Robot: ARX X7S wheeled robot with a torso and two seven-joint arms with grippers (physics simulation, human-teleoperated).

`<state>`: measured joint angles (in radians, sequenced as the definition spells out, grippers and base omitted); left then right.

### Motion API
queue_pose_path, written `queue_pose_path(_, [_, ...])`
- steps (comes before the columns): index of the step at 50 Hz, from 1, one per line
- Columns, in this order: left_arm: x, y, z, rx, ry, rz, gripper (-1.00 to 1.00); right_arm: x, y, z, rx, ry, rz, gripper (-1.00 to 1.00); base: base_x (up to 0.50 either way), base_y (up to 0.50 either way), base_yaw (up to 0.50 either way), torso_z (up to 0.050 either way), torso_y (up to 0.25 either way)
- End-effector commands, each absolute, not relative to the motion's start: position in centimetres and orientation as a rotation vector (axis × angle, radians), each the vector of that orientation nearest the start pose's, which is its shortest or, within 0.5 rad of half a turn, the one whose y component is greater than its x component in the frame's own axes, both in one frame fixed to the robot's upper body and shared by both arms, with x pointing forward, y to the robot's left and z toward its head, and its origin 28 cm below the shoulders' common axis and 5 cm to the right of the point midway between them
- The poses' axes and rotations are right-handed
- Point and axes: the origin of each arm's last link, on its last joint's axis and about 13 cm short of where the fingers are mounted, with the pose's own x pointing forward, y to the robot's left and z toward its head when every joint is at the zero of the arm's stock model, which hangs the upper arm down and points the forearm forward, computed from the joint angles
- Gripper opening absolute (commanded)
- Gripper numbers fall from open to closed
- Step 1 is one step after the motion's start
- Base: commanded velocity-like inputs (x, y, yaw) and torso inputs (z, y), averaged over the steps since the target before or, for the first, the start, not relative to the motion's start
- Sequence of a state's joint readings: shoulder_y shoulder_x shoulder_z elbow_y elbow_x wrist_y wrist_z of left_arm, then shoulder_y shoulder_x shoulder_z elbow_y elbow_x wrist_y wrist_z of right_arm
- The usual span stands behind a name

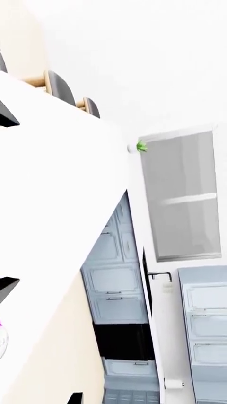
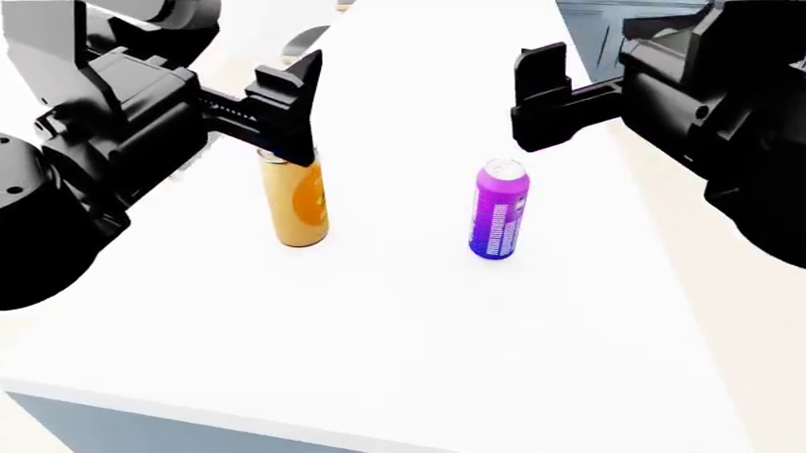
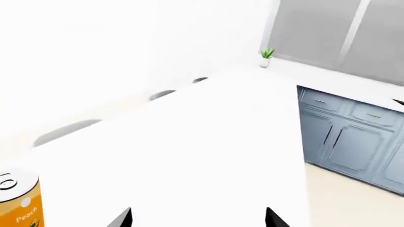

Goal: Move the drinks to the dining counter.

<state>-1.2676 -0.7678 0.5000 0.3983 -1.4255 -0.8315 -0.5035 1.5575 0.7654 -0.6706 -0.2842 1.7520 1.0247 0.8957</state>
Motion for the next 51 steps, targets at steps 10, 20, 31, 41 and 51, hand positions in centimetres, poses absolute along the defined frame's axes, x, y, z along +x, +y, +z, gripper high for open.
queue_pose_path(10, [23.1,24.8,35.3,0.072,-0.254,-0.376,1.00,20.4,-12.5,38.2,-0.205,-0.091,0.191,1.00,0.00,0.00,0.00,0.000,0.000])
queue_pose_path(20, [21.9,25.5,36.3,0.078,-0.282,-0.349,1.00,18.0,-12.1,39.4,-0.252,-0.150,0.196,1.00,0.00,0.00,0.00,0.000,0.000])
queue_pose_path(31, [19.9,26.4,38.0,0.081,-0.330,-0.314,1.00,15.3,-12.7,40.8,-0.260,-0.206,0.155,1.00,0.00,0.00,0.00,0.000,0.000])
queue_pose_path(41, [17.9,27.0,39.3,0.078,-0.369,-0.295,1.00,13.5,-12.7,42.1,-0.277,-0.240,0.135,1.00,0.00,0.00,0.00,0.000,0.000])
queue_pose_path(51, [15.4,27.6,41.4,0.077,-0.427,-0.279,1.00,10.6,-13.3,43.7,-0.281,-0.285,0.096,1.00,0.00,0.00,0.00,0.000,0.000])
